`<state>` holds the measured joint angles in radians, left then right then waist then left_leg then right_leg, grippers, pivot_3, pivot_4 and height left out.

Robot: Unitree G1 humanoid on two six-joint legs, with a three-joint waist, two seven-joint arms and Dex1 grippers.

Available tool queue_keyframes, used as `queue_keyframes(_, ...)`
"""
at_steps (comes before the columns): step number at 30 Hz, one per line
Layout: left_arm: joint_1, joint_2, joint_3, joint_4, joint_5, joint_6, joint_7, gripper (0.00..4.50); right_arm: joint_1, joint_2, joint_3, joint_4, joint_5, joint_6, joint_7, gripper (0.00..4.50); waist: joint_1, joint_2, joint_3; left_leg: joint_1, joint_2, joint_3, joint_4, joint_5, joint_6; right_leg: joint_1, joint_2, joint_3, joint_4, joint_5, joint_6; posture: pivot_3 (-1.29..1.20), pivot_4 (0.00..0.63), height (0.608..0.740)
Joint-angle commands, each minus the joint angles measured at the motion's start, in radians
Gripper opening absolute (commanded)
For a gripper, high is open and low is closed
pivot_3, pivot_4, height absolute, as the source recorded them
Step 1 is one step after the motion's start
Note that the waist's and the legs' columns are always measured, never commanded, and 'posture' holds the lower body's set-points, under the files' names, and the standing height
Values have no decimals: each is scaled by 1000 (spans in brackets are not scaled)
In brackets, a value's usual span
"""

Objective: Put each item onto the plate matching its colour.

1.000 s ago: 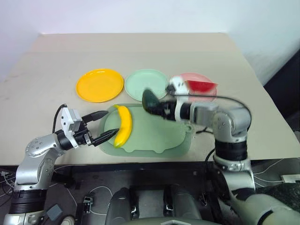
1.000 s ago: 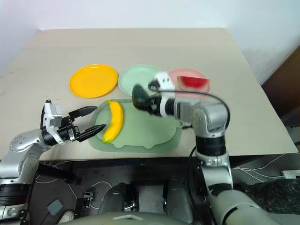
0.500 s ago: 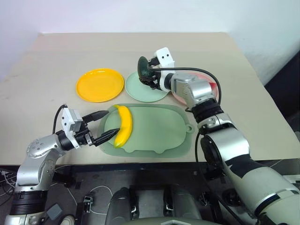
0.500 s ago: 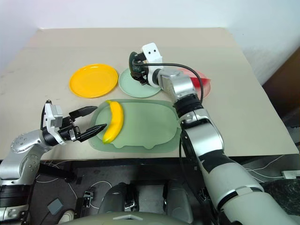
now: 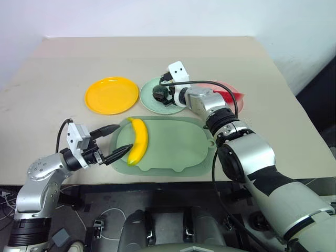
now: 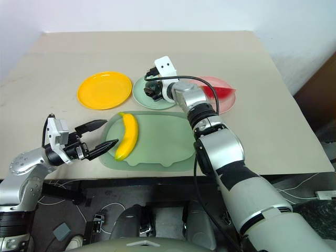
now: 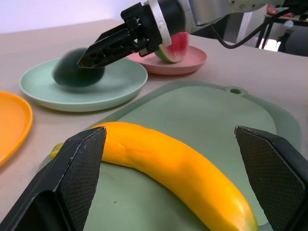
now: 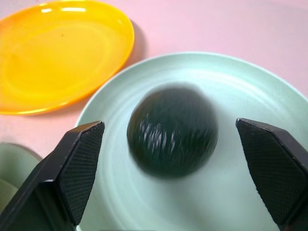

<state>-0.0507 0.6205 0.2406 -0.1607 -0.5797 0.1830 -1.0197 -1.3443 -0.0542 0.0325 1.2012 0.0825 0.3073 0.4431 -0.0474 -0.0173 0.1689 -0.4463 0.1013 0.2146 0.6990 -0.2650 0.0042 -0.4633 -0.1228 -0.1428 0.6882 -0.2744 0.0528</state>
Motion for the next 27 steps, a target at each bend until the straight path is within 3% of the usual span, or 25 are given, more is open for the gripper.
queue_keyframes(1,-2,14,30,-36,-13,-13,1,4500,-28,-1,-22,-37,2,-26,18,4470,0,0,0,0,0,0,0,0,0,0,0,0,0,0,0,0,150,695)
queue_keyframes(6,-6,21,38,-34,-17,-7,-3,4500,44,-25,-39,-190,33,1,84,4470,0,0,0,0,0,0,0,0,0,0,0,0,0,0,0,0,150,695)
queue_keyframes(10,-1,26,50,-49,-28,3,2,4500,195,-38,-49,-489,89,136,110,4470,3,0,0,0,0,-1,0,0,0,0,0,0,0,0,0,0,150,695)
queue_keyframes(14,18,20,70,-68,-22,3,33,4500,425,-68,-9,-914,144,289,138,4470,3,0,0,0,0,-1,0,0,0,1,0,0,0,0,0,0,150,695)
queue_keyframes(21,47,-40,76,-133,20,-38,160,4500,707,-174,1,-1343,204,311,195,4470,3,0,0,1,0,-2,0,0,0,2,0,0,0,0,0,0,150,695)
queue_keyframes(27,73,-105,63,-174,86,-76,279,4500,919,-270,47,-1516,233,174,308,4470,7,-1,0,2,0,-2,0,0,0,2,0,0,-1,0,0,0,150,695)
